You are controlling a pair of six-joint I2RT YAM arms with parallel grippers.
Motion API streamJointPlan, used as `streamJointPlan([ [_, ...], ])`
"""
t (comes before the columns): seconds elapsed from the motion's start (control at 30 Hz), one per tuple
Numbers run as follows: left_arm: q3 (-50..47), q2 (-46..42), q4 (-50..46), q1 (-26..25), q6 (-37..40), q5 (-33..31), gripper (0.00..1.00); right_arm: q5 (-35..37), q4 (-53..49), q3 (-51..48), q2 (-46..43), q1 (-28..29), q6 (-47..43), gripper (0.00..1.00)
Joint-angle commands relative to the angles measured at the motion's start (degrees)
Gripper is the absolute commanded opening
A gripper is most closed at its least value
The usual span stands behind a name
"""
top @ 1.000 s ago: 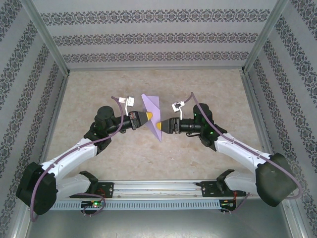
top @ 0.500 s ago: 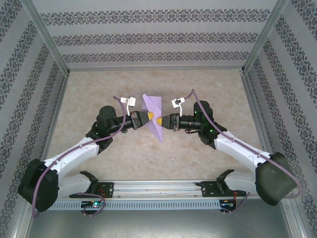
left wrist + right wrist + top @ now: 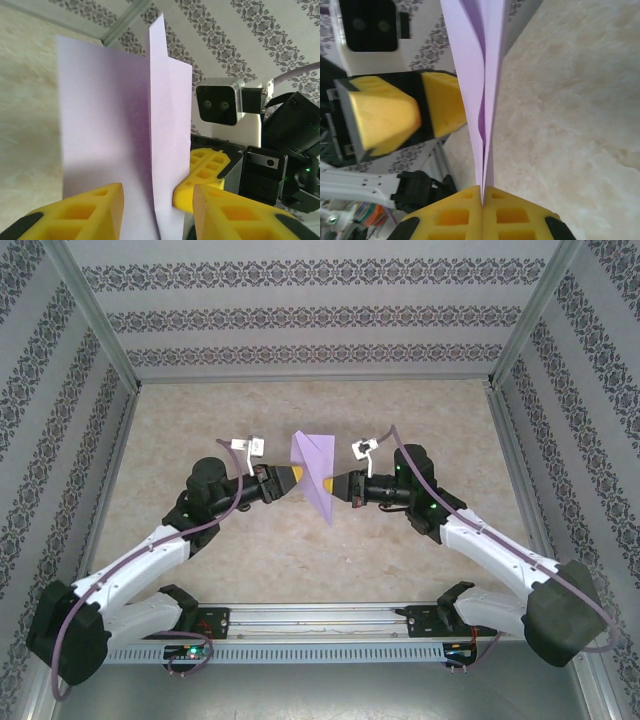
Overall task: Fold a paper plane with a square sheet of paper (fold left side to right side)
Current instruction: Turn over the paper at the center of the table.
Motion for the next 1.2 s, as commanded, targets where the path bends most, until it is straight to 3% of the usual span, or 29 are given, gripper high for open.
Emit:
streamJointPlan([
  [0.0, -0.48, -5.10, -10.13, 0.86, 5.86, -7.29, 0.43, 9.88, -12.08, 3.17, -2.89, 0.82, -9.09, 0.00],
  [0.1, 0.25, -9.79, -19.96, 0.95, 9.03, -15.17, 0.46, 25.72, -24.49, 6.15, -3.97, 4.44, -16.23, 0.00],
  [0.27, 1.22, -17.11, -33.93, 1.27, 10.20, -31.70, 0.52, 58.50, -41.80, 13.06, 0.97, 14.48, -22.54, 0.00],
  [0.37, 1.21, -20.30, -40.18, 1.37, 9.00, -39.63, 0.53, 72.55, -48.52, 16.79, 7.62, 19.51, -22.02, 0.00],
  [0.47, 0.98, -22.48, -44.24, 1.58, 7.15, -44.60, 0.53, 80.12, -52.99, 20.17, 15.46, 22.73, -20.10, 0.00],
  [0.63, 0.19, -24.16, -45.33, 1.99, 6.25, -45.89, 0.53, 83.90, -55.23, 24.09, 28.14, 25.66, -16.75, 0.00],
  [0.83, 0.19, -24.07, -45.50, 2.12, 6.31, -45.72, 0.54, 79.91, -55.32, 28.78, 41.94, 26.52, -12.93, 0.00],
  [1.0, 0.07, -23.31, -45.39, 2.34, 6.28, -45.06, 0.54, 71.57, -53.35, 29.99, 44.36, 26.50, -12.17, 0.24],
  [1.17, 0.36, -20.73, -43.66, 2.60, 6.04, -42.09, 0.55, 64.93, -50.31, 27.60, 37.64, 25.27, -11.55, 0.46],
])
